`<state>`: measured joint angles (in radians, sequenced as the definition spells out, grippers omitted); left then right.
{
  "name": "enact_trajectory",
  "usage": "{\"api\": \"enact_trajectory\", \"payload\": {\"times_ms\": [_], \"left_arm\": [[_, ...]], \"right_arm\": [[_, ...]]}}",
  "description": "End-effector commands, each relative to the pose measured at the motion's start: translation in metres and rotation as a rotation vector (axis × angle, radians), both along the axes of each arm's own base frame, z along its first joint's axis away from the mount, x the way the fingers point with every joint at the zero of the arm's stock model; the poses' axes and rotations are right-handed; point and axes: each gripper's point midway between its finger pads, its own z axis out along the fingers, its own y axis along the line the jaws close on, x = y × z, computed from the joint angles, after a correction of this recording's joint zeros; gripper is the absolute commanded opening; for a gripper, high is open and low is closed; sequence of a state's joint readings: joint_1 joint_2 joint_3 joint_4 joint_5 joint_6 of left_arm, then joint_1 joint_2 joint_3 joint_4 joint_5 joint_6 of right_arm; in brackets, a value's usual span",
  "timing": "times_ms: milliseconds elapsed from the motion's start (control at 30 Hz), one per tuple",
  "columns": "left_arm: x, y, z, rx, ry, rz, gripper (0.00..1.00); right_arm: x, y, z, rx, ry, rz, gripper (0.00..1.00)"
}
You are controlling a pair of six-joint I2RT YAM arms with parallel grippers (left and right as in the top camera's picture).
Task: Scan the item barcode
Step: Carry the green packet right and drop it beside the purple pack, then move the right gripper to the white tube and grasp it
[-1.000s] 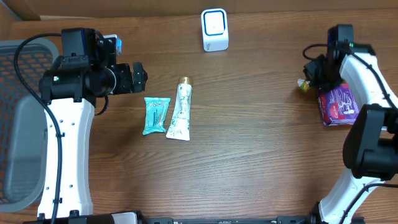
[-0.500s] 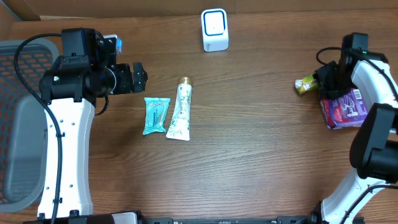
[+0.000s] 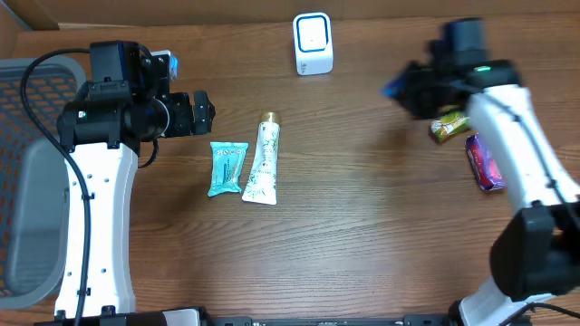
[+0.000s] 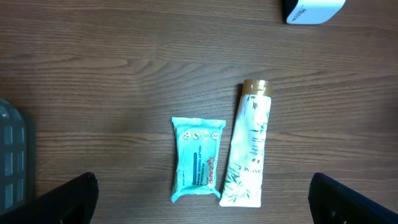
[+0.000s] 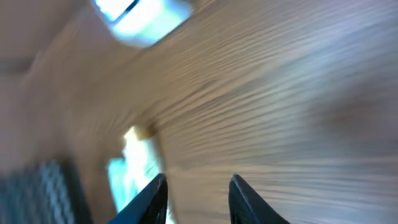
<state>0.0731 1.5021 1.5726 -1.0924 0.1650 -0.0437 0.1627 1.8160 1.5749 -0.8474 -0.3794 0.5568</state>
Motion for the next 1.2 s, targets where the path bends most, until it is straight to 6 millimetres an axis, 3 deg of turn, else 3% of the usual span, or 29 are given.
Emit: {"api": "enact_trajectory", "payload": {"times_ms": [0,67,200,267,400,633,767,933,1167], "left_arm": [[0.003,-0.004,0.006,0.008,-0.018,-0.032,1.0],[0.003,-0.004,0.006,0.008,-0.019,-0.032,1.0],[0.003,-0.004,0.006,0.008,-0.019,-0.032,1.0],[0.003,-0.004,0.006,0.008,-0.018,-0.032,1.0],[0.003,-0.004,0.006,0.008,-0.018,-0.032,1.0],[0.003,-0.004,0.006,0.008,-0.019,-0.032,1.0],[0.003,-0.004,0.006,0.008,-0.018,-0.032,1.0],[0.003,-0.004,0.006,0.008,-0.019,-0.032,1.0],[0.003,-0.004,0.006,0.008,-0.019,-0.032,0.99]], "right_arm": [[-0.024,0.078,-0.004,0.046,-0.025,0.197,0.38],[-0.034,0.111,-0.012,0.035,-0.018,0.222,0.45],[-0.049,0.155,-0.04,-0.103,-0.052,0.258,0.64],[-0.054,0.174,-0.054,-0.152,-0.075,0.284,0.65],[-0.061,0.208,-0.078,-0.144,-0.087,0.321,0.56],[-0.061,0.211,-0.127,-0.184,-0.018,0.297,0.55],[-0.065,0.22,-0.135,-0.148,0.006,0.311,0.55],[-0.076,0.23,-0.148,-0.143,0.033,0.339,0.47],[-0.096,0.214,-0.18,-0.161,0.227,0.236,0.35]]}}
